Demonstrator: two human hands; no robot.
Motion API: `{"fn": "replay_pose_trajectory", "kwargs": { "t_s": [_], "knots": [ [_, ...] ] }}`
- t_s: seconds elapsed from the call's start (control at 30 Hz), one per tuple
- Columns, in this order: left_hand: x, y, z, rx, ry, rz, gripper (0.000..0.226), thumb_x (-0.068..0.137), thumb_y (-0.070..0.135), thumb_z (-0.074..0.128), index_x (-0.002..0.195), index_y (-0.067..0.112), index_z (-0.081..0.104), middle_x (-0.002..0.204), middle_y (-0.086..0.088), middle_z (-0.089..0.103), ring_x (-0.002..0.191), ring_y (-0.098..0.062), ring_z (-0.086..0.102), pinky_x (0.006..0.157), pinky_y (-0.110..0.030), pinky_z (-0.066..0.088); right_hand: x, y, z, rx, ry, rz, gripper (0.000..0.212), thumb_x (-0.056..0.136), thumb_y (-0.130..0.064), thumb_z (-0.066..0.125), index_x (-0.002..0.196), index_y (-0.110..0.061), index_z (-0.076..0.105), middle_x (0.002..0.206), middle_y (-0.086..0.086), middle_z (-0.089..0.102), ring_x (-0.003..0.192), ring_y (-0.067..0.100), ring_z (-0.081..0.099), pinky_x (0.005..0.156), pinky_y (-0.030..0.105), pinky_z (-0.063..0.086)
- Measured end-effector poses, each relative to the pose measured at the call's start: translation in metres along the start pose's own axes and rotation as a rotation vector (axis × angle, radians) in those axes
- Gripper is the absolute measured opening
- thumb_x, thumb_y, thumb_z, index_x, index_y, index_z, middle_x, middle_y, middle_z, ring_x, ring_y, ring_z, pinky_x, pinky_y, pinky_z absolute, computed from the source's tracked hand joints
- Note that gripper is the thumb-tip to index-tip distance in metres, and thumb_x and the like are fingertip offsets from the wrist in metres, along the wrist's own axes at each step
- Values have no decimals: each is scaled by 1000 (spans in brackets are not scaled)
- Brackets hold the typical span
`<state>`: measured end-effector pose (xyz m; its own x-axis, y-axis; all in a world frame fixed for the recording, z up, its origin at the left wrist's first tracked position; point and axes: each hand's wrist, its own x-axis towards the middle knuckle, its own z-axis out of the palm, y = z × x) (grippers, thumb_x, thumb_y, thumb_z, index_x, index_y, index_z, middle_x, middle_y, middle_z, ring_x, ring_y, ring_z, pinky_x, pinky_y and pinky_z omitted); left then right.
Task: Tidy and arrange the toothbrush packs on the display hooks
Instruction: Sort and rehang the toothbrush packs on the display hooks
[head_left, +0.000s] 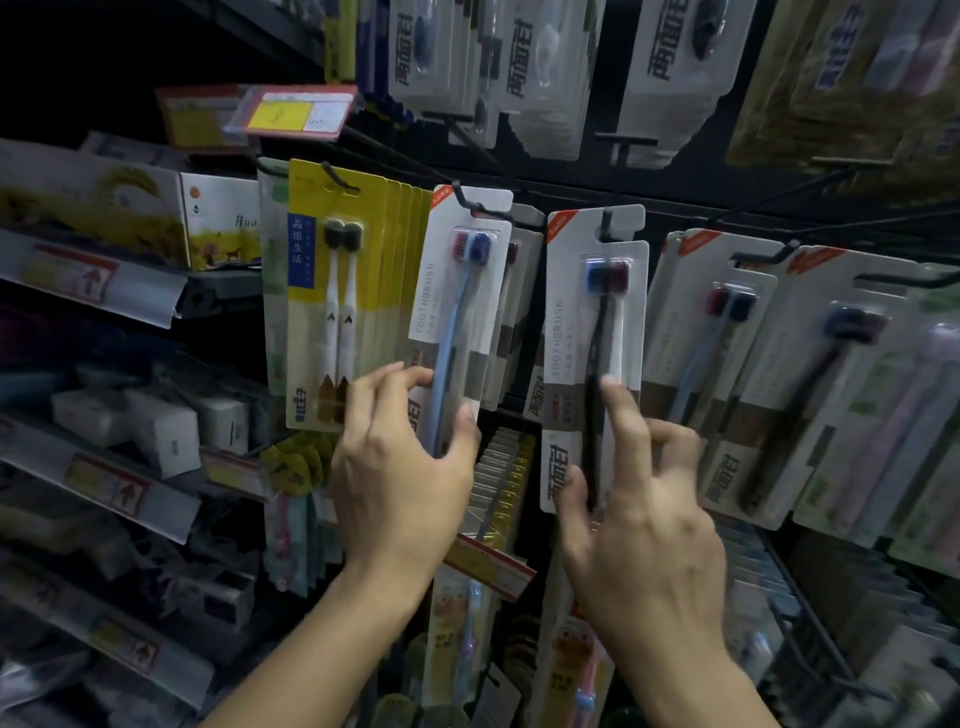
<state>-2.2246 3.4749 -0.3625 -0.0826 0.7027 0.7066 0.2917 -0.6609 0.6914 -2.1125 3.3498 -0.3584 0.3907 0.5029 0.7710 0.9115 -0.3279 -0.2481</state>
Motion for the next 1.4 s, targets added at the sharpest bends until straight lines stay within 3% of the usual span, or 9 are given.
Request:
{"fn": "replay_pose_trajectory", "kwargs": {
  "t_s": [0.1,0.23,0.4,0.57,0.8,0.93,1.07,1.17,1.4],
  "knots": [
    [5,-3,3,29,-31,43,42,91,43,76,124,23,61,128,5,54,96,4,43,82,-19,40,5,-4,3,-119,-114,-30,85,99,-34,58,164,-44,3,119,8,45,50,19,41,39,28,32],
    [12,-3,7,112,-162,201,66,98,34,68,154,35,34,151,-1,36,111,-9,52,86,-23,44,14,-5,9,-64,-192,-18,83,103,-26,46,158,-52,-12,113,4,45,65,25,56,52,41,51],
    [22,-8,13,178,-210,283,76,101,29,63,161,43,19,163,-2,21,120,-29,57,89,-41,58,29,0,16,189,-255,9,77,106,-19,45,156,-60,2,101,-1,61,76,19,63,66,47,57],
    [28,-12,22,182,-218,305,77,101,27,64,162,40,20,165,-4,21,117,-29,58,88,-32,49,53,10,27,242,-321,94,80,105,-11,48,149,-62,5,78,-3,57,71,23,62,69,48,56],
    [51,-9,48,243,-264,263,76,102,29,63,163,42,19,167,-1,19,121,-32,58,84,-35,52,71,16,40,385,-312,78,74,107,-12,51,155,-54,14,77,5,67,49,10,60,55,47,57],
    [58,-12,61,250,-297,276,75,103,29,62,162,42,18,167,-3,20,126,-36,57,84,-38,55,77,13,43,418,-341,130,75,107,-12,49,153,-58,13,110,17,69,69,28,72,65,56,60],
    [65,-17,71,246,-311,294,75,103,28,61,162,41,16,168,-5,19,127,-39,57,84,-44,59,80,15,45,441,-380,162,75,107,-11,48,151,-60,12,106,10,67,80,31,73,73,52,62],
    [67,-21,78,228,-312,306,76,103,26,61,164,37,17,169,-7,20,127,-40,57,85,-46,60,81,18,48,472,-388,178,79,106,-9,50,151,-60,10,92,-8,54,68,18,68,65,39,61],
    [65,-26,87,205,-297,316,80,101,23,63,163,37,14,170,-9,15,123,-39,60,84,-45,64,82,21,52,584,-400,276,69,107,-21,54,146,-63,15,133,-6,40,118,7,40,114,46,36]
  ]
}}
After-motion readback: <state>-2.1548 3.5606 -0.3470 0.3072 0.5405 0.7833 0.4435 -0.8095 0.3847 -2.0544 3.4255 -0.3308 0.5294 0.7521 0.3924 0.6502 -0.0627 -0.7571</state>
